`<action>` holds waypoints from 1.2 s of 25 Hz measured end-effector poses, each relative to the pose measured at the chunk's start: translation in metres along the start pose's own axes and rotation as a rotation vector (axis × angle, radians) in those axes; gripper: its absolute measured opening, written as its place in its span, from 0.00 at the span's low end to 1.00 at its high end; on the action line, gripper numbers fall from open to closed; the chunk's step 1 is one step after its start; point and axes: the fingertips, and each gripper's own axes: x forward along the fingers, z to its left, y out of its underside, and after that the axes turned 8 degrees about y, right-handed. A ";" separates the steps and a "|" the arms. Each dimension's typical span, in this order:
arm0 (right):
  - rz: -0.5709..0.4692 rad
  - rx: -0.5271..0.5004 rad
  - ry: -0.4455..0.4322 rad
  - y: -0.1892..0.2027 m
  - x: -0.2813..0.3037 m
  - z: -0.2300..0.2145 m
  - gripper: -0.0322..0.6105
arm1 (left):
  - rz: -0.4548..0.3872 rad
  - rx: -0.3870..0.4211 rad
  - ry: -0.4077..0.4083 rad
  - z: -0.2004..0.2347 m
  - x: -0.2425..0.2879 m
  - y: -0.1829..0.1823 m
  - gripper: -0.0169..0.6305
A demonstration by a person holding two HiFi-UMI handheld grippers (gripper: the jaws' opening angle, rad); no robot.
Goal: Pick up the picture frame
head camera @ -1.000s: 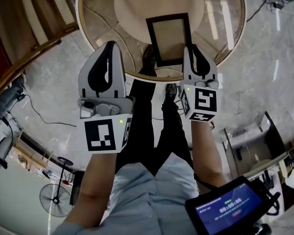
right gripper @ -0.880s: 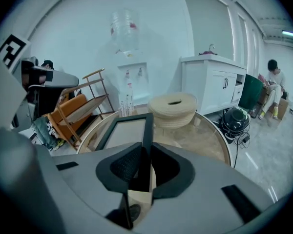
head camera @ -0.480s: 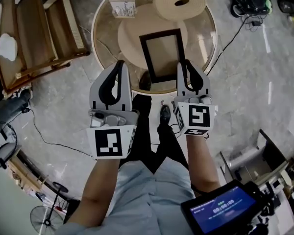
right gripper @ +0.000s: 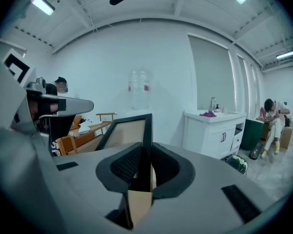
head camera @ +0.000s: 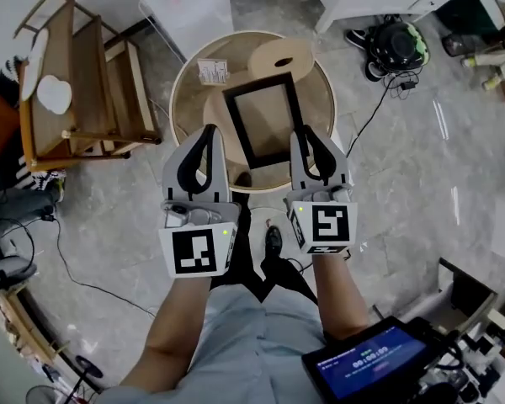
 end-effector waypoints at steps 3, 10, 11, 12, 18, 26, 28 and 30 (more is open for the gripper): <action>-0.064 -0.020 -0.007 -0.036 -0.030 -0.004 0.17 | -0.050 0.027 -0.011 -0.019 -0.017 -0.034 0.04; -0.204 -0.066 -0.021 -0.103 -0.096 -0.017 0.17 | -0.143 0.084 -0.038 -0.061 -0.057 -0.096 0.04; -0.219 -0.068 -0.018 -0.111 -0.104 -0.017 0.17 | -0.152 0.093 -0.044 -0.064 -0.062 -0.103 0.04; -0.234 -0.070 -0.017 -0.118 -0.111 -0.018 0.17 | -0.161 0.100 -0.049 -0.066 -0.066 -0.110 0.04; -0.317 -0.099 -0.028 -0.149 -0.144 -0.018 0.17 | -0.227 0.145 -0.076 -0.079 -0.087 -0.145 0.04; -0.370 -0.124 -0.034 -0.168 -0.169 -0.027 0.17 | -0.261 0.152 -0.090 -0.098 -0.101 -0.163 0.04; -0.375 -0.119 -0.029 -0.169 -0.172 -0.026 0.17 | -0.265 0.159 -0.089 -0.099 -0.103 -0.165 0.04; -0.381 -0.118 -0.027 -0.170 -0.174 -0.025 0.17 | -0.270 0.161 -0.088 -0.100 -0.104 -0.166 0.04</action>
